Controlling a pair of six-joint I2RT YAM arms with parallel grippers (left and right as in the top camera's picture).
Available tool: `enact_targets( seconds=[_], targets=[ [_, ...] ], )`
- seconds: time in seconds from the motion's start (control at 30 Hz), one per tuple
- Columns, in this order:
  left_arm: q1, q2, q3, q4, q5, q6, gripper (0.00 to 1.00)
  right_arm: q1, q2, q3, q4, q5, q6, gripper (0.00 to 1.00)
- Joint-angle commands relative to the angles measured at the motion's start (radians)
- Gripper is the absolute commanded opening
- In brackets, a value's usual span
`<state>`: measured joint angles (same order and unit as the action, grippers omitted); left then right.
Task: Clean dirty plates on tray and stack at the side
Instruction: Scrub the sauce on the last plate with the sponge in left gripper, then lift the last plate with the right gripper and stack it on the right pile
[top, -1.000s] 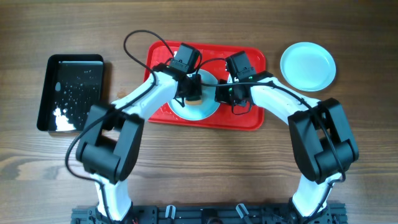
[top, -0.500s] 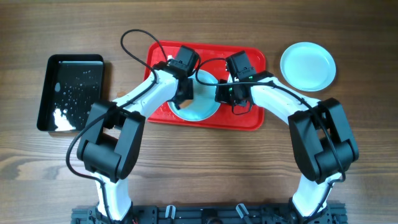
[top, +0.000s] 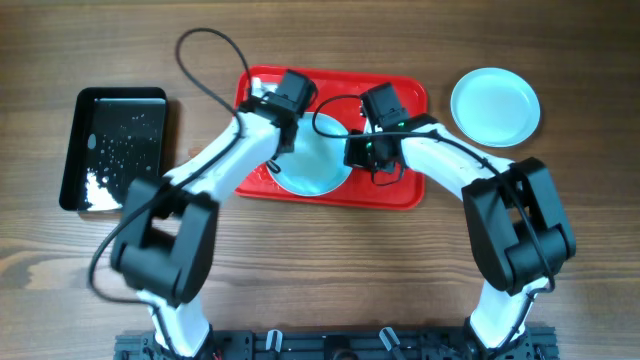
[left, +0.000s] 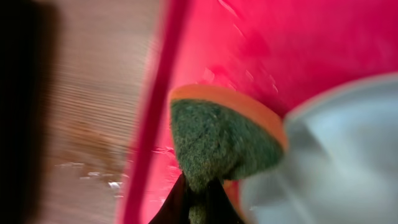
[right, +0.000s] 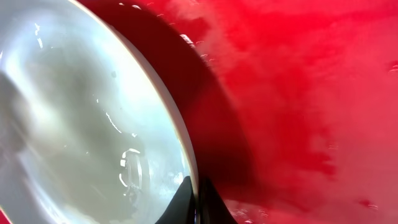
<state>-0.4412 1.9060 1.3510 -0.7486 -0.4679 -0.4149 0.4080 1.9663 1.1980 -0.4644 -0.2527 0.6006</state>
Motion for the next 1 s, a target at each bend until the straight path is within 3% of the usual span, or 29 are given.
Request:
enact_targets(
  seconds=[0.0,0.17,0.37,0.57,0.97],
  targets=[
    [0.024,-0.164,0.002,-0.008,-0.020,-0.042,0.04,-0.027,0.024,0.065,-0.052,0.034,-0.029,0.04],
    [0.065,-0.241,0.001,-0.033,0.040,-0.042,0.04,-0.028,-0.002,0.162,-0.121,0.040,-0.105,0.04],
    [0.135,-0.224,-0.046,-0.018,0.358,-0.034,0.04,-0.026,-0.066,0.340,-0.291,0.225,-0.186,0.04],
    [0.144,-0.217,-0.132,0.103,0.559,0.052,0.04,-0.007,-0.123,0.470,-0.386,0.665,-0.406,0.05],
    [0.133,-0.215,-0.143,0.144,0.572,0.052,0.04,0.179,-0.166,0.472,-0.309,1.435,-0.687,0.04]
  ],
)
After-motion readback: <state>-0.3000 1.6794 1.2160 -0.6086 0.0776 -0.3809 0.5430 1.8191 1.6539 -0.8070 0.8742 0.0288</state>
